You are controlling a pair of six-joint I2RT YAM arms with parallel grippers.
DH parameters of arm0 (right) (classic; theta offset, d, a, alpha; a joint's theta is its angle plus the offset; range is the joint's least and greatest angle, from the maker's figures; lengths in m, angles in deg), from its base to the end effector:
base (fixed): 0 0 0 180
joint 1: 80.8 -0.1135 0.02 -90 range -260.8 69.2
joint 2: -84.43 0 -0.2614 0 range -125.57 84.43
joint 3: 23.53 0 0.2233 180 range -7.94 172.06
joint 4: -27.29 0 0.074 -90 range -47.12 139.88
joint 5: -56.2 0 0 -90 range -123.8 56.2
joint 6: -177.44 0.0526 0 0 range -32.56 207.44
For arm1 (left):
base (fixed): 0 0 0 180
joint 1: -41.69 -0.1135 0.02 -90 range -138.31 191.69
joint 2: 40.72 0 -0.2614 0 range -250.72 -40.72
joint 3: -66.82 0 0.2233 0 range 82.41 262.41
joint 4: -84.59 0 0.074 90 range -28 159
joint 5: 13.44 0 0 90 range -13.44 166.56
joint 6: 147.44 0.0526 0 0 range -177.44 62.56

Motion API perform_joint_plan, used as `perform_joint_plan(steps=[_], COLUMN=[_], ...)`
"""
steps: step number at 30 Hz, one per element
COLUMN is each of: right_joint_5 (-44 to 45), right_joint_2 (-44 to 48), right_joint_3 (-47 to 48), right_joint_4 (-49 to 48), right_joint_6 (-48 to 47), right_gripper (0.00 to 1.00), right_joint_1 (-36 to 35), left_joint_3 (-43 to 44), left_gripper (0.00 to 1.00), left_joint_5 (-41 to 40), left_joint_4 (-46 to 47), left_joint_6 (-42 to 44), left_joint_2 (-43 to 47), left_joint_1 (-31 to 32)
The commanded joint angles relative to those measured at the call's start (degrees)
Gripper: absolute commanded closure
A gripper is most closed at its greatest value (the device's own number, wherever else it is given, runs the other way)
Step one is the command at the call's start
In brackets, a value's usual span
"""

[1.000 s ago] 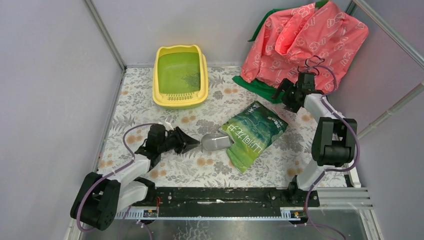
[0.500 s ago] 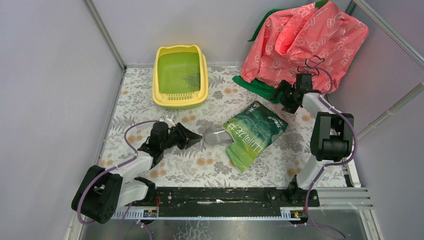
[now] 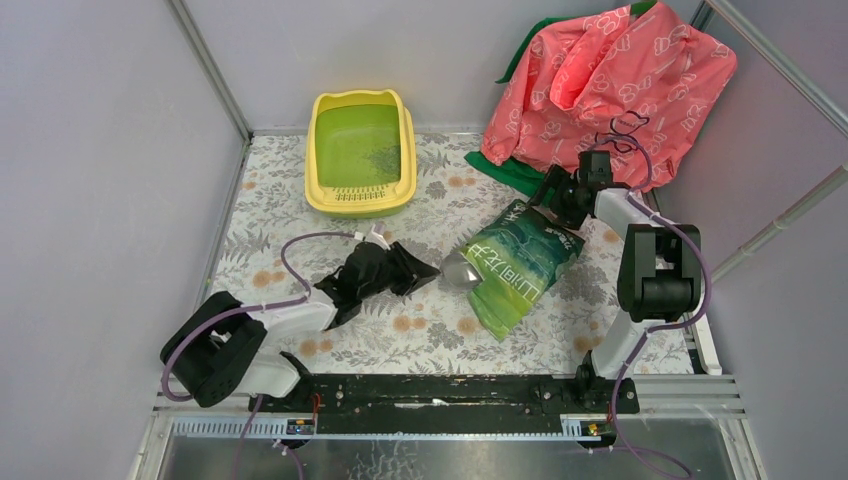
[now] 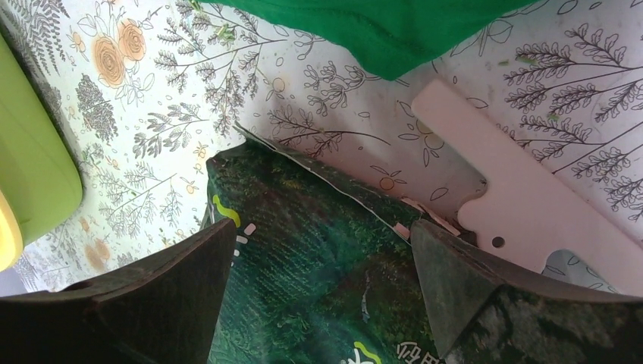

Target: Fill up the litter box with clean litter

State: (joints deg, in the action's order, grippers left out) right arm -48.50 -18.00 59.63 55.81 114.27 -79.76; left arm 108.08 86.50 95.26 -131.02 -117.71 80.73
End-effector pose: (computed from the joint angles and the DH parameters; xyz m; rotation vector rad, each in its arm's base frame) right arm 0.3711 0.0066 0.2026 0.4678 2.3877 0.5149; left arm 0.1934 -0.1685 0.1845 -0.5626 2.2392 -1.3318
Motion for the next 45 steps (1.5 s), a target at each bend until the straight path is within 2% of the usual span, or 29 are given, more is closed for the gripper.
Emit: perform_joint_plan(steps=[1, 9, 14, 17, 21, 26, 38, 41, 45], right_joint_5=[-1.5, 0.4, -0.2, -0.1, 0.0, 0.1, 1.1, 1.3, 1.4], right_joint_2=[-0.6, 0.7, 1.4, 2.2, 3.5, 4.8, 4.7, 4.5, 4.3], right_joint_3=[-0.9, -4.9, -7.2, -8.5, -10.0, -10.8, -11.8, -12.1, -12.5], right_joint_4=[-1.3, -2.6, -4.0, -4.5, -5.0, -5.1, -6.2, -6.7, -7.3], right_joint_6=[-0.4, -1.1, -0.5, -0.5, -0.3, -0.1, 0.3, 0.5, 0.8], right_gripper=[0.08, 0.07, 0.08, 0.08, 0.07, 0.08, 0.07, 0.08, 0.08], right_joint_1=[-0.4, -0.4, -0.5, -0.7, -0.8, -0.8, -3.4, -4.1, -5.2], left_joint_3=[1.2, -4.6, -5.2, -4.3, -4.6, -1.7, 10.0, 10.2, 8.9], left_gripper=[1.00, 1.00, 1.00, 1.00, 1.00, 1.00, 1.00, 1.00, 1.00], left_joint_5=[-6.7, -11.5, -11.7, -11.6, -10.3, -12.4, -17.2, -17.6, -17.9], left_joint_4=[11.0, 9.7, 9.6, 10.8, 20.3, 23.5, 3.8, 4.0, 11.1], left_joint_6=[-3.3, -5.4, -6.3, -6.8, -10.7, -11.4, -9.4, -10.1, -11.3], left_joint_2=[-0.1, 9.5, 10.8, 7.9, 0.6, -5.9, -8.8, -10.6, -15.2], left_joint_1=[1.8, 1.8, 1.6, 1.5, 1.7, 3.8, 7.0, 7.3, 8.1])
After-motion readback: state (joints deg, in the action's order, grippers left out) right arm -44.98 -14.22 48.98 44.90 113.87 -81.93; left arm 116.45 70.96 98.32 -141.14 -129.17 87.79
